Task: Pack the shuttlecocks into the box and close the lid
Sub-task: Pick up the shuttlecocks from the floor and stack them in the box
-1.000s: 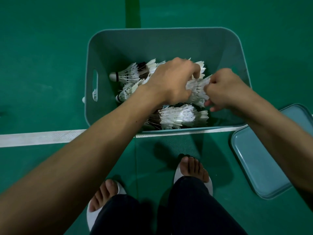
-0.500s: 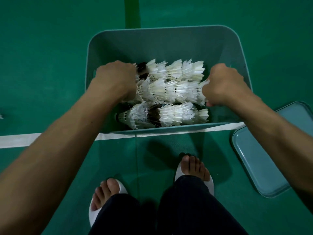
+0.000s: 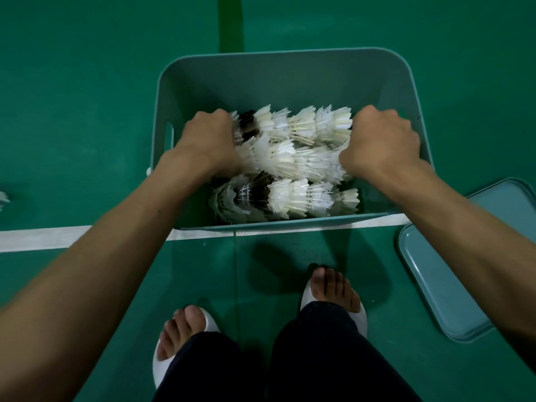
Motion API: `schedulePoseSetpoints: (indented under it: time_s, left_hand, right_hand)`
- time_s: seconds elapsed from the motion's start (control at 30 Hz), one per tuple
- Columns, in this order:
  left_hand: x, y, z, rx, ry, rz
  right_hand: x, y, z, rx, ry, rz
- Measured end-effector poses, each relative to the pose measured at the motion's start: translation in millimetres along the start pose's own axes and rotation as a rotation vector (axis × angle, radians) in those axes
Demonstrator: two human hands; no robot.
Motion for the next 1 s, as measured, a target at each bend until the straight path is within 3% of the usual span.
schedulePoseSetpoints:
  time_s: [0.43, 0.8, 0.87, 1.0]
  left_hand:
    - [-1, 6, 13, -0.13, 0.144, -0.133]
    - [20, -1, 39, -0.134, 0.137, -0.098]
    - [30, -2, 30, -0.208, -0.028, -0.079]
    - [33, -8, 5, -0.317, -0.252, -0.05]
  right_hand:
    - [-2, -8, 8, 0.175, 0.084, 0.099]
    - [22, 10, 28, -0.052, 0.178, 0.102]
    - [26, 9, 19, -0.076, 0.053, 0.088]
    - [38, -2, -14, -0.1, -0.401, 0.054]
Point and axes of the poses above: each hand's wrist, its own x-axis away from the middle knuckle, its own z-axis out of the back of the hand, y = z × x, the point moved 9 cm from there along -x, towards the middle knuckle, and after that the axes turned 5 degrees about y, right-handed, at the moved point
